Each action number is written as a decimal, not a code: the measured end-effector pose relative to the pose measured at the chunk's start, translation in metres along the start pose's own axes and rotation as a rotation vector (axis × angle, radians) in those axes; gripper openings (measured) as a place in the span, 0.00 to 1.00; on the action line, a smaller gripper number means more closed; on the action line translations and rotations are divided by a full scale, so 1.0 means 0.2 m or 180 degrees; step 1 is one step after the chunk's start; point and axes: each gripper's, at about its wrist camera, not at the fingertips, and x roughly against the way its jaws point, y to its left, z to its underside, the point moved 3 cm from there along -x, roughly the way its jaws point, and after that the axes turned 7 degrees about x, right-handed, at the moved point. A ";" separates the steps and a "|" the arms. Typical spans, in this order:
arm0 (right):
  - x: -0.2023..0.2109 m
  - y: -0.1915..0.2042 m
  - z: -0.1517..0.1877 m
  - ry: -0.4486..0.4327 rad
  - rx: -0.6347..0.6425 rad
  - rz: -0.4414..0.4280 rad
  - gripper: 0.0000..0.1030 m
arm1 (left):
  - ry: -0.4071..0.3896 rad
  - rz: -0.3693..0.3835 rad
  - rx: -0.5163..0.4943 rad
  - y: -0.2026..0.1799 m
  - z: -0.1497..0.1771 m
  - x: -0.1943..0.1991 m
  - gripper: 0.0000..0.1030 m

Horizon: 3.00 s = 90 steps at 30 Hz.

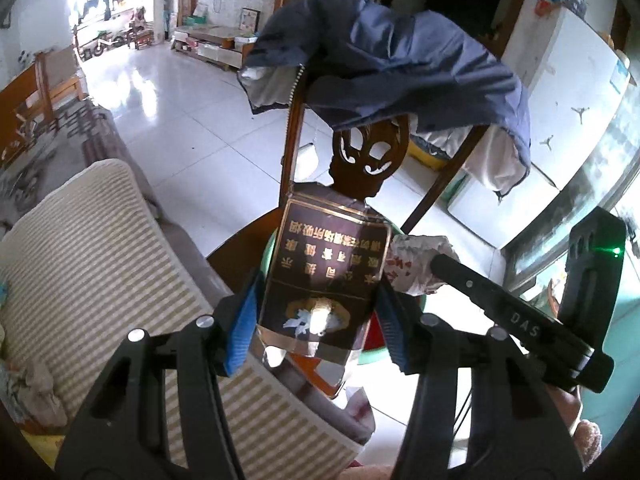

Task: Collect trash
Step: 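Carry both items to the red bucket and open both tools to release, then move both tools back over the bed cover trash, then grasp the pink wrapper with the left tool while the right tool approaches the Pocky wrapper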

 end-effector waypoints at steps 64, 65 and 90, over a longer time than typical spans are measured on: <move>-0.34 2.16 0.66 0.1116 0.2994 -0.1239 0.63 | -0.1209 -0.0805 0.3672 1.66 1.16 1.07 0.18; -0.39 2.24 0.70 0.1176 0.3188 -0.1272 0.63 | -0.1283 -0.0794 0.3708 1.67 1.17 1.09 0.18; -0.77 2.65 1.42 0.2173 0.4566 -0.1376 0.73 | -0.2570 -0.1404 0.3881 1.74 1.33 1.62 0.18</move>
